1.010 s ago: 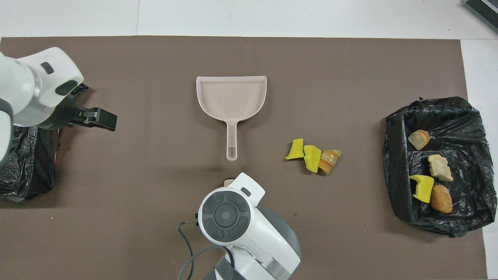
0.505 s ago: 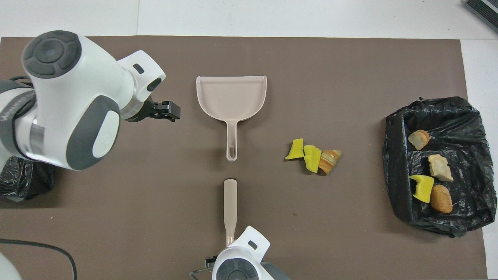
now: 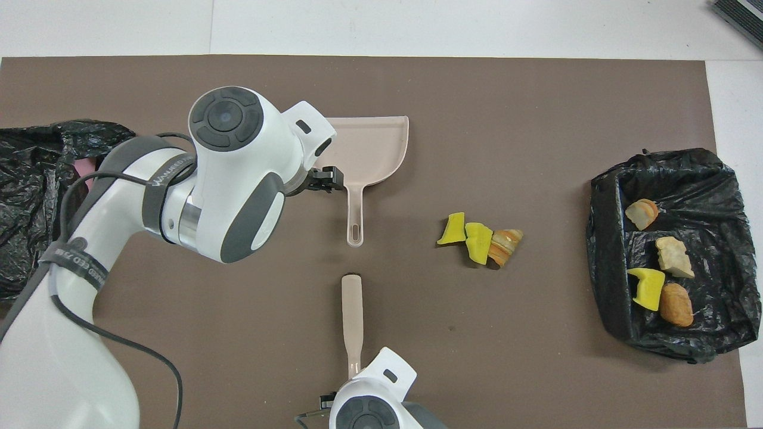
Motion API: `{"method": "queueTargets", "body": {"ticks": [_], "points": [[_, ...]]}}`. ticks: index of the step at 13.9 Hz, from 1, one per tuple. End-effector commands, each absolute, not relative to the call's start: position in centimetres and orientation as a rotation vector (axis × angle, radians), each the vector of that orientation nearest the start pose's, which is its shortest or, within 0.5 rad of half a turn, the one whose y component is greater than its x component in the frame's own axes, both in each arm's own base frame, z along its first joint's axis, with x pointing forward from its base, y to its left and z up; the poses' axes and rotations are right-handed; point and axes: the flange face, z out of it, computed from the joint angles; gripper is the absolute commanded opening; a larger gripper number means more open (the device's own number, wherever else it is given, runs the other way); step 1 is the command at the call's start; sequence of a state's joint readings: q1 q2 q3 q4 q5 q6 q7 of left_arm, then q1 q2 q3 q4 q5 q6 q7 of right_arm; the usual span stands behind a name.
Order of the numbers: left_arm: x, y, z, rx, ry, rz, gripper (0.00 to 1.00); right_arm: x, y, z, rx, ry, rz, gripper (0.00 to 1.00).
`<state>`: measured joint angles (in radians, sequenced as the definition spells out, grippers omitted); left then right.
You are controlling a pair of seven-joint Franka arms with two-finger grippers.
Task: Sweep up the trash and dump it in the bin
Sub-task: 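Grasp the dustpan with the left gripper while the right gripper reaches the brush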
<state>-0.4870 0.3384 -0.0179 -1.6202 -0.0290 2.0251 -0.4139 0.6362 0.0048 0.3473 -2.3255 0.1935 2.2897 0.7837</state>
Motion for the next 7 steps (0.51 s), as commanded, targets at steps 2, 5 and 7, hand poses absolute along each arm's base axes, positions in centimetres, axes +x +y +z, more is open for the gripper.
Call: {"method": "queueTargets", "body": {"ticks": [2, 5, 7], "points": [[57.6, -34.0, 42.7, -3.193, 0.063, -0.123, 1.00, 27.9, 42.2, 33.5, -3.043, -0.084, 0.202, 0.00], [56.2, -35.7, 41.3, -3.196, 0.084, -0.130, 1.00, 28.4, 41.8, 34.0, -3.041, -0.111, 0.191, 0.00], [55.6, -37.2, 39.8, -3.205, 0.083, -0.147, 1.00, 28.9, 41.1, 35.4, -3.035, -0.122, 0.168, 0.00]]}}
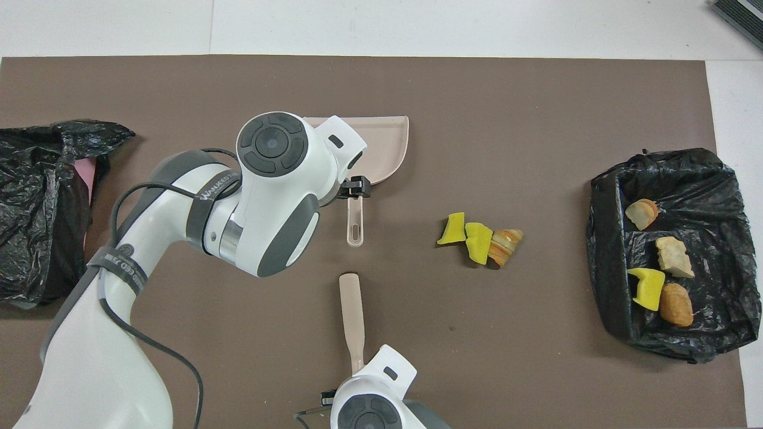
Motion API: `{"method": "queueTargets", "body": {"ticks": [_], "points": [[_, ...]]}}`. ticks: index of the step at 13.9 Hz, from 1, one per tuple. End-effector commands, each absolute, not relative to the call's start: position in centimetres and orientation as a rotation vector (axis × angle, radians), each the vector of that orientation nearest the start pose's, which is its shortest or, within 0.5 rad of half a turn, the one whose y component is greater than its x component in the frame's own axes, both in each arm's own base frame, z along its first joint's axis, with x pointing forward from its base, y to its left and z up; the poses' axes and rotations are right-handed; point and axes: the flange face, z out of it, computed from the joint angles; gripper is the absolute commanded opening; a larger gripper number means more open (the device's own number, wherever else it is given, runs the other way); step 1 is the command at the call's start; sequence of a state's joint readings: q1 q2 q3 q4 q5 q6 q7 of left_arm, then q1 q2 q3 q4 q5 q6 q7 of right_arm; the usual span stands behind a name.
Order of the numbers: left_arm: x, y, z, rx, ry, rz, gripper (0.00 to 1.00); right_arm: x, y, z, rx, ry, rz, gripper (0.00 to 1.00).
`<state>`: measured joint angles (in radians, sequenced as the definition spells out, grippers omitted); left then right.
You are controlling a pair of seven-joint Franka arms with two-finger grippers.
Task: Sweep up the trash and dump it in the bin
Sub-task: 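Grasp the dustpan with the left gripper while the right gripper reaches the brush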
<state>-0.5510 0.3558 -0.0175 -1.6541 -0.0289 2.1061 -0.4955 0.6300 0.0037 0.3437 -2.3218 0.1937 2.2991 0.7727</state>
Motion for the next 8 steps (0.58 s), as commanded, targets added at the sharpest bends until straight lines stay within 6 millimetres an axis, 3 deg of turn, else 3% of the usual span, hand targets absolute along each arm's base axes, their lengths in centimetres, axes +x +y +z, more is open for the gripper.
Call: {"method": "queueTargets", "body": {"ticks": [1, 3, 4, 8], "points": [[55.5, -37.6, 38.7, -3.198, 0.072, -0.131, 1.00, 29.0, 40.4, 36.3, -3.049, -0.121, 0.180, 0.00], [53.6, -41.1, 35.6, -3.114, 0.078, -0.175, 1.00, 29.7, 37.8, 38.5, -3.076, -0.148, 0.199, 0.00], [53.4, -41.8, 34.1, -3.070, 0.037, -0.232, 1.00, 30.1, 36.3, 39.7, -3.089, -0.165, 0.209, 0.00], [53.0, -42.1, 34.0, -3.050, 0.029, -0.235, 1.00, 32.7, 28.0, 43.1, -3.143, -0.242, 0.377, 0.00]]}}
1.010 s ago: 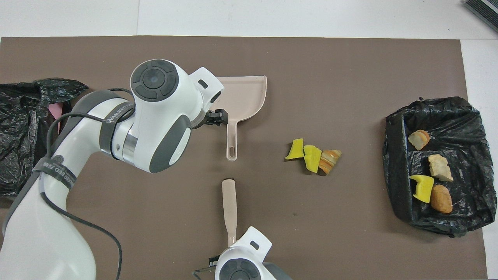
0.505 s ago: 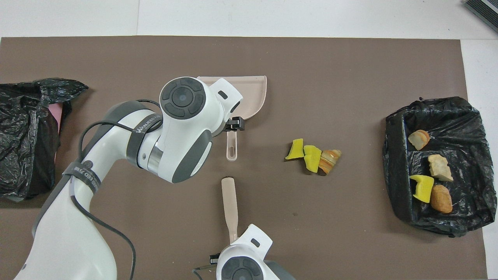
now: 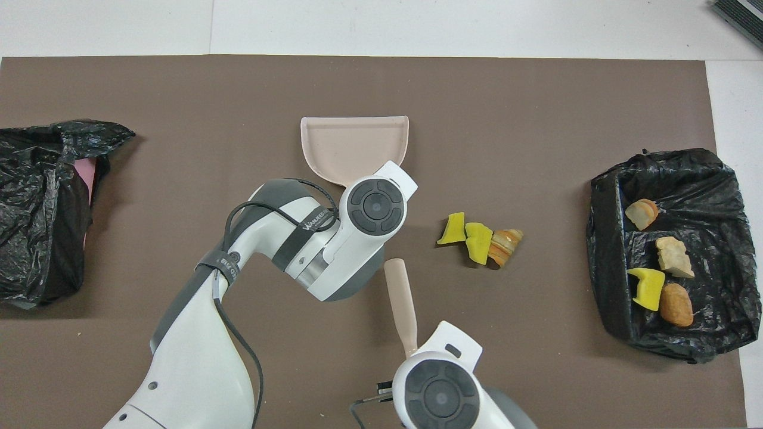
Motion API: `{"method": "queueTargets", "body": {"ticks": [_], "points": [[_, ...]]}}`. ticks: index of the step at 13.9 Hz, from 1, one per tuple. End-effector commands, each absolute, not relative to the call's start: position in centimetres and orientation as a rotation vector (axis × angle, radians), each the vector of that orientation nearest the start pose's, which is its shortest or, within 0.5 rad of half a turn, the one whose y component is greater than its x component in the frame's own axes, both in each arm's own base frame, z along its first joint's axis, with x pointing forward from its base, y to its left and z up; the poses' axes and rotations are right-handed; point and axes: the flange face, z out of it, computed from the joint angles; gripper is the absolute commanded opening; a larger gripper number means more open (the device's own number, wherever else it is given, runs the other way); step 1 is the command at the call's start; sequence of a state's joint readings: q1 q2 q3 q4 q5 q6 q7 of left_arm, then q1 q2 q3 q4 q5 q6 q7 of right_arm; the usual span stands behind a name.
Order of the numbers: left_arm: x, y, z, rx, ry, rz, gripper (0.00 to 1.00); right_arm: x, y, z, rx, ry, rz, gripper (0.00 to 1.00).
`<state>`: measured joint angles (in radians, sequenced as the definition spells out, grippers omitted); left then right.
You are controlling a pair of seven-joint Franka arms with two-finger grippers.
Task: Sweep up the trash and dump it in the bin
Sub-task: 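Grasp the brush with the right gripper and move it past the sponges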
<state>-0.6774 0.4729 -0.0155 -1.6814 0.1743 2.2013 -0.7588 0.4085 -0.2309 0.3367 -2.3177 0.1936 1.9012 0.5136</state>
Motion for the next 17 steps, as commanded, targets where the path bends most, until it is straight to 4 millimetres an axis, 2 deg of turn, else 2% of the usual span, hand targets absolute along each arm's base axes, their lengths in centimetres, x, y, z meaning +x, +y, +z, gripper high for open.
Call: {"method": "queueTargets", "body": {"ticks": [1, 3, 5, 8, 11, 12, 15, 16, 17], "points": [[53.0, -42.0, 33.9, -3.048, 0.029, -0.231, 1.00, 33.8, 25.1, 44.0, -3.145, -0.246, 0.409, 0.00], [52.9, -41.8, 34.3, -3.044, 0.020, -0.225, 1.00, 36.0, 19.2, 45.3, -3.125, -0.220, 0.442, 0.00], [53.4, -41.1, 34.9, -3.055, -0.004, -0.226, 1.00, 37.9, 14.5, 45.4, -3.184, -0.203, 0.432, 0.00], [53.0, -40.9, 35.8, -3.063, -0.016, -0.214, 1.00, 40.9, 9.5, 44.6, -3.254, -0.083, 0.336, 0.00], [52.1, -41.1, 35.9, -3.087, -0.110, -0.166, 1.00, 43.4, 7.2, 42.3, -3.332, -0.104, 0.280, 0.00], [52.0, -41.1, 35.7, -3.088, -0.165, -0.165, 1.00, 44.1, 6.9, 41.2, -3.348, -0.135, 0.263, 0.00], [51.9, -40.8, 35.4, -3.098, -0.167, -0.179, 0.97, 45.3, 6.9, 38.5, -3.329, -0.162, 0.279, 0.00], [51.9, -40.6, 35.2, -3.099, -0.174, -0.174, 0.83, 45.5, 7.1, 37.9, -3.324, -0.162, 0.282, 0.00], [51.9, -40.6, 35.2, -3.104, -0.180, -0.166, 0.55, 45.6, 7.4, 37.9, -3.324, -0.158, 0.267, 0.00]]}}
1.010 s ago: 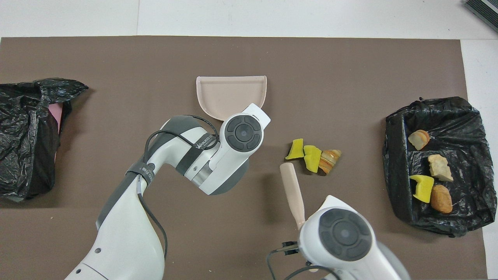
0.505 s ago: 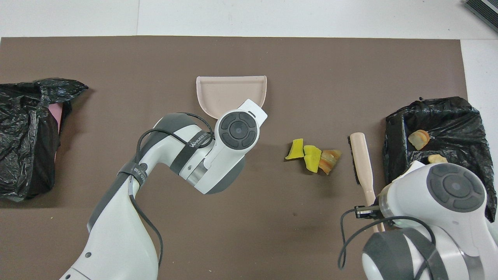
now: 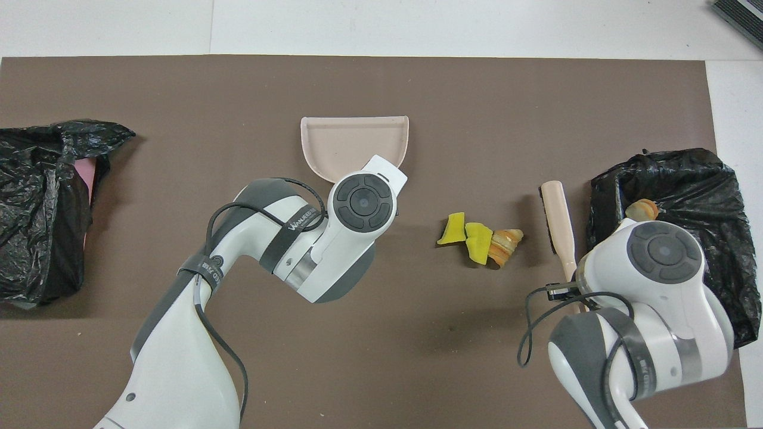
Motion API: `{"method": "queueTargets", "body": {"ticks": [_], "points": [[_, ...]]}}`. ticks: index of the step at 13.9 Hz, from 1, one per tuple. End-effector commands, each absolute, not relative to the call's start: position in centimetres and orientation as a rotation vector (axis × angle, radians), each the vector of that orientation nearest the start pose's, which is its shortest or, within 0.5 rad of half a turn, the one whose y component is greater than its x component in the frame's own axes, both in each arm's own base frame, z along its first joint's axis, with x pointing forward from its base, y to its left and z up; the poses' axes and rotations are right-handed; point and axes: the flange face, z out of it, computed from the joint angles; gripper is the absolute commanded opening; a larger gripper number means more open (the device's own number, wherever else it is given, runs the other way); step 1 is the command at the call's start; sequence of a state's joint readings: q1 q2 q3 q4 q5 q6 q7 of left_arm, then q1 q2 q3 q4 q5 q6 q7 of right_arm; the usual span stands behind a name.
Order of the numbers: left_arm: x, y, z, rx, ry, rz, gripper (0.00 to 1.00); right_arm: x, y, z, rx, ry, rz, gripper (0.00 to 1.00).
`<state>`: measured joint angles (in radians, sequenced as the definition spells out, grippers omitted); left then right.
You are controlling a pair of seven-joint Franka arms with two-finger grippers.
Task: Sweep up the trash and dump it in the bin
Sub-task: 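Grasp the brush with the right gripper and move it past the sponges, then sweep the sponges toward the dustpan held by the left gripper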
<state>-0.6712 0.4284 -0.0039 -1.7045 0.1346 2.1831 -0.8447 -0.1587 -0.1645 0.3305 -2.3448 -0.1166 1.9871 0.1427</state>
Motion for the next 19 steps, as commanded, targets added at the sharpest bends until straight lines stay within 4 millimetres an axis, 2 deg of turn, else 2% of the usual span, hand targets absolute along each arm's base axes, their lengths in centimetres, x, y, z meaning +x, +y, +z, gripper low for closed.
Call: {"method": "queueTargets", "body": {"ticks": [1, 2, 3, 5, 6, 7, 9, 11, 13, 14, 16, 18, 19], "points": [[51.9, -40.6, 35.3, -3.101, -0.176, -0.161, 0.19, 45.6, 7.5, 37.8, -3.324, -0.133, 0.262, 0.00], [51.9, -40.4, 35.3, -3.097, -0.150, -0.154, 0.00, 45.7, 7.8, 37.8, -3.312, -0.100, 0.254, 0.00], [52.0, -40.3, 35.4, -3.096, -0.096, -0.151, 0.00, 45.7, 8.3, 37.8, -3.313, -0.087, 0.238, 0.00], [52.6, -39.3, 36.5, -3.095, 0.054, -0.154, 0.00, 45.5, 9.8, 36.1, -3.310, -0.062, 0.287, 0.00], [53.3, -38.4, 37.7, -3.093, 0.166, -0.172, 0.00, 45.4, 10.8, 35.8, -3.293, -0.058, 0.286, 0.00], [54.0, -37.1, 38.5, -3.082, 0.291, -0.182, 0.00, 45.0, 12.6, 35.3, -3.271, -0.077, 0.305, 0.00], [54.8, -35.2, 39.9, -3.044, 0.485, -0.172, 0.00, 44.6, 13.9, 34.3, -3.259, -0.098, 0.339, 0.00], [55.0, -33.9, 40.6, -2.996, 0.649, -0.130, 0.00, 44.2, 16.0, 34.5, -3.216, -0.071, 0.343, 0.00], [55.1, -32.7, 40.3, -2.961, 0.751, -0.086, 0.00, 44.5, 17.1, 35.2, -3.175, 0.004, 0.352, 0.00], [55.0, -31.2, 39.4, -2.950, 0.773, -0.058, 0.00, 44.7, 17.1, 36.0, -3.186, 0.045, 0.326, 0.00], [54.4, -28.8, 38.3, -2.910, 0.912, -0.046, 0.00, 44.6, 15.8, 38.6, -3.267, 0.069, 0.309, 0.00], [54.4, -26.6, 37.2, -2.869, 1.044, -0.038, 0.00, 43.0, 14.4, 39.9, -3.367, 0.109, 0.313, 0.00], [54.5, -26.2, 37.3, -2.870, 1.064, -0.035, 0.20, 41.8, 14.1, 39.4, -3.385, 0.136, 0.330, 0.00]]}}
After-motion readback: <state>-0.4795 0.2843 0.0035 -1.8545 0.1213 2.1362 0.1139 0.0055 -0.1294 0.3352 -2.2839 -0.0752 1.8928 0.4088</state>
